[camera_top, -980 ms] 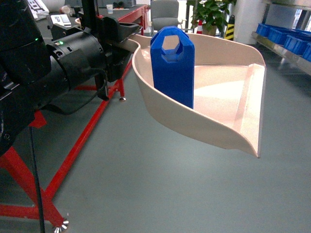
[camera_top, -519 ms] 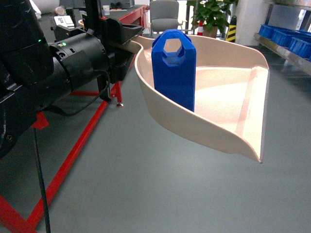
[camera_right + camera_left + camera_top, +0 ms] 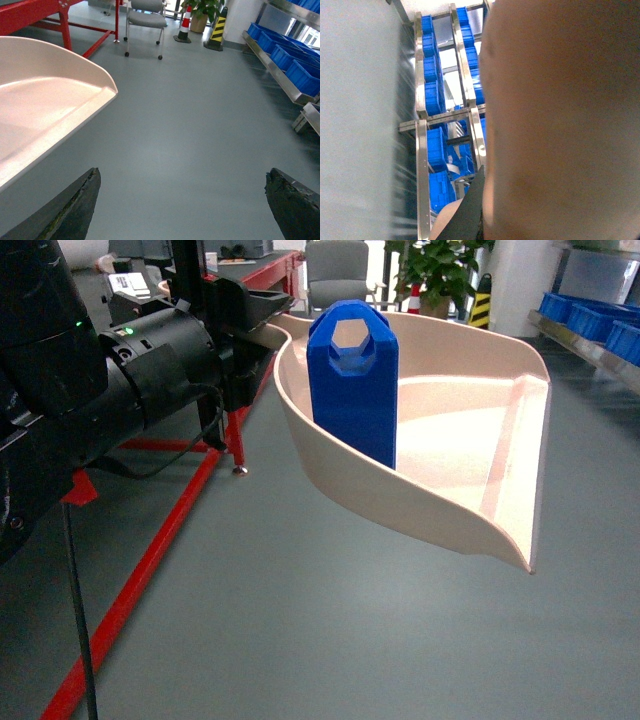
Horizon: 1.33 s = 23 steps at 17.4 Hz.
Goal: Place part in tray to right shelf
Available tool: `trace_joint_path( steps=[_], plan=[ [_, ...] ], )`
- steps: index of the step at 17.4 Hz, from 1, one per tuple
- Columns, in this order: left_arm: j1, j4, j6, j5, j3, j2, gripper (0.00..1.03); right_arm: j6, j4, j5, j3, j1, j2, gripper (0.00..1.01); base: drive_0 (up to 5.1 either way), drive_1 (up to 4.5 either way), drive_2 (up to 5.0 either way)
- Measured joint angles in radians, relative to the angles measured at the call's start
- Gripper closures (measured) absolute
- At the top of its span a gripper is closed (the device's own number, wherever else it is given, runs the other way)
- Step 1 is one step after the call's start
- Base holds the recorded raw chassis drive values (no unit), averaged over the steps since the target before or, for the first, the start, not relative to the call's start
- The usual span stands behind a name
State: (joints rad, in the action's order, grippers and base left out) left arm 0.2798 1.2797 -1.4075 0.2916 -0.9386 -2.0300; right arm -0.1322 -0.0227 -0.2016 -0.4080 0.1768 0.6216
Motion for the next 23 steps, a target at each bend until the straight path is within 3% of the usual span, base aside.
trace_joint_path(
  steps=[23],
  plan=[
    [0.0,-0.001,0.0,-0.002,0.0,0.0,0.88,0.0,0.001,0.0,0.0,0.0,-0.002,0.03,0.0,4.12,-4.1]
  ],
)
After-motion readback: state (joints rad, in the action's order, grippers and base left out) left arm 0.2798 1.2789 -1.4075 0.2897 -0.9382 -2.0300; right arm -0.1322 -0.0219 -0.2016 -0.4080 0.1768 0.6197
